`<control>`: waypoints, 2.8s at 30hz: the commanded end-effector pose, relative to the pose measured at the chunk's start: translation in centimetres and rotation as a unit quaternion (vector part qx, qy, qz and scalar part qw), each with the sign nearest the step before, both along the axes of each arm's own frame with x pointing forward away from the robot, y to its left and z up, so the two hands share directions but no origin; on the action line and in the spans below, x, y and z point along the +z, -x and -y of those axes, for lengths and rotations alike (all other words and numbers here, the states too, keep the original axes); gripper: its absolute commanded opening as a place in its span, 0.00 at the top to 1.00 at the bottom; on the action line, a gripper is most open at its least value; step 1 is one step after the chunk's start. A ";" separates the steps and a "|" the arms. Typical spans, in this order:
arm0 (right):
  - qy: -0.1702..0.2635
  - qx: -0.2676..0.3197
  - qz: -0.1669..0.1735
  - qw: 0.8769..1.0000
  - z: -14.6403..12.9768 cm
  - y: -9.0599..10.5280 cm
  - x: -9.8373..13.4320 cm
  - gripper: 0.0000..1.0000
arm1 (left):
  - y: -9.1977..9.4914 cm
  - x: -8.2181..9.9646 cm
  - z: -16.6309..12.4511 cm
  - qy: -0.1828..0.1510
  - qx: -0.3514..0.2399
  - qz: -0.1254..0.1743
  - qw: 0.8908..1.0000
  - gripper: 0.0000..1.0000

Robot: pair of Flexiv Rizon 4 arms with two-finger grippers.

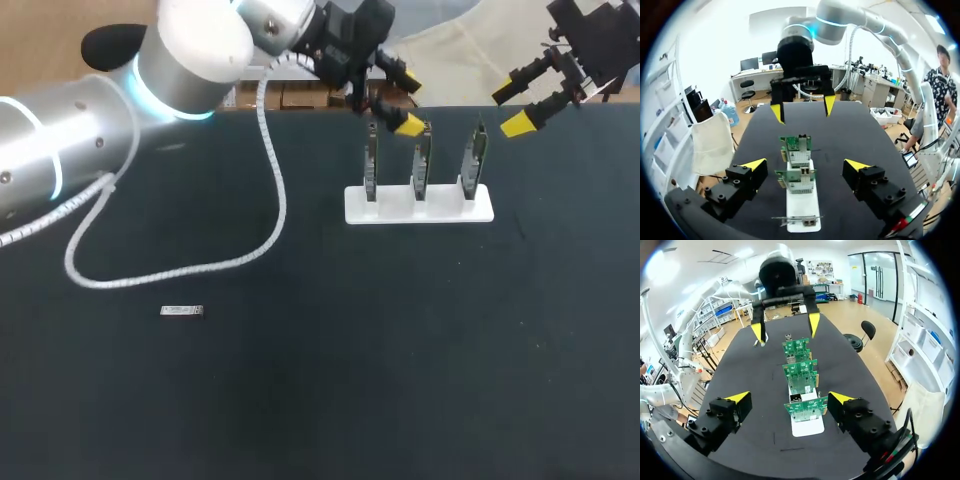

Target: Pick up the optical module with the left hand, and insert it into the network port with the right hand.

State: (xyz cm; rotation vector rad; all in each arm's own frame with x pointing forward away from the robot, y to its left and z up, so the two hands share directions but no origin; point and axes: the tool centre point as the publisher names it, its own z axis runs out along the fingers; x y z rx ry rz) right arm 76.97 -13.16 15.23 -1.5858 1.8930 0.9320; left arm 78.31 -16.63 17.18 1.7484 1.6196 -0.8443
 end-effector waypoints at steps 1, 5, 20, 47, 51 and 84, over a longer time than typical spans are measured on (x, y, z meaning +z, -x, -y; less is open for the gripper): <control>0.001 -0.002 0.002 1.000 0.0 0.3 0.0 0.00 | -0.4 3.0 -1.0 -0.037 0.005 0.018 0.999 0.00; 0.001 -0.002 0.002 1.000 0.0 0.3 0.0 0.00 | -0.4 5.7 -2.5 -0.051 0.018 0.053 0.997 0.00; 0.001 -0.002 0.002 1.000 0.0 0.3 0.0 0.00 | 4.7 8.8 -12.8 -0.169 0.136 0.088 0.972 0.00; 0.001 -0.002 0.002 1.000 0.0 0.3 0.0 0.00 | 12.8 2.8 -21.4 -0.212 0.202 0.020 0.956 0.00; 0.001 -0.002 0.002 1.000 0.0 0.3 0.0 0.00 | 12.8 2.8 -21.4 -0.212 0.202 0.020 0.956 0.00; 0.001 -0.002 0.002 1.000 0.0 0.3 0.0 0.00 | 20.1 -7.1 -27.1 -0.407 0.168 0.024 0.898 0.00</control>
